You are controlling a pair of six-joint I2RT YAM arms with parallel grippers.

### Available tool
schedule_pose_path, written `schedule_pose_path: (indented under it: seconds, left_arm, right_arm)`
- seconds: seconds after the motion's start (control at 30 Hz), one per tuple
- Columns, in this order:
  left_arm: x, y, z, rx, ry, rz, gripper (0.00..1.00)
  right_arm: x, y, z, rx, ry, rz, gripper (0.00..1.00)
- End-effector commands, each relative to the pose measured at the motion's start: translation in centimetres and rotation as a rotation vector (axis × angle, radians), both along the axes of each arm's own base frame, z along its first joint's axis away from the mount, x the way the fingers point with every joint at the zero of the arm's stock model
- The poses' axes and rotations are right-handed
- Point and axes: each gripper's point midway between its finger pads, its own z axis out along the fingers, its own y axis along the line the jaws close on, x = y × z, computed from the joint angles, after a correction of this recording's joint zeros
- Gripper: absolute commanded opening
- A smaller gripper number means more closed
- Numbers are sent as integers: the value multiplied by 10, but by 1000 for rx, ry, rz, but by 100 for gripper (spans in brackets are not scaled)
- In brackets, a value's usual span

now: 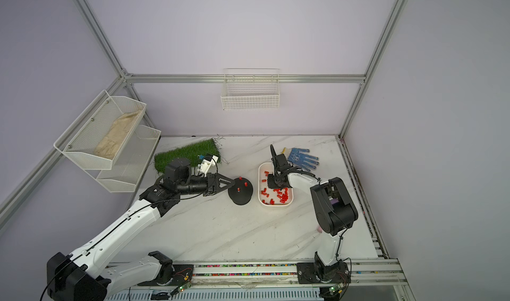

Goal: Cover the protruding screws with screw protection sleeves
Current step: Pick up the screw protection sleeve from the storage box.

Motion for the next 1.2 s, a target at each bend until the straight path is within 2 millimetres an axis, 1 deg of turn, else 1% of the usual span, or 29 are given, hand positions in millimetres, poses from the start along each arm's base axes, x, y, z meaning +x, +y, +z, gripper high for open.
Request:
schedule_pose_path:
  seconds: [0.0, 0.1, 0.33, 0.53, 0.8, 1.0, 1.17]
  left_arm:
    - [-4, 1, 4, -19, -40, -2, 44]
    - [-4, 1, 4, -21, -40, -1, 44]
    - [-4, 0, 3, -21, -35, -2, 44]
    - [-4, 1, 1, -20, -33, 0, 43]
    - [-4, 1, 0, -20, -36, 2, 43]
    - [-3, 1, -1, -20, -33, 0, 44]
    - [-3, 0, -1, -20, -30, 0, 43]
  right_arm:
    - [5, -2, -6, -6, 1, -4, 24]
    - [5, -2, -9, -4, 4, -2, 24]
    - [6, 5, -13, 24, 10, 18, 26]
    - [8, 9, -15, 35, 13, 32, 26]
    - [4, 10, -20, 48, 29, 39, 18]
    - [-2, 7, -22, 38, 38, 34, 24]
    - [-4, 6, -19, 38, 33, 34, 24]
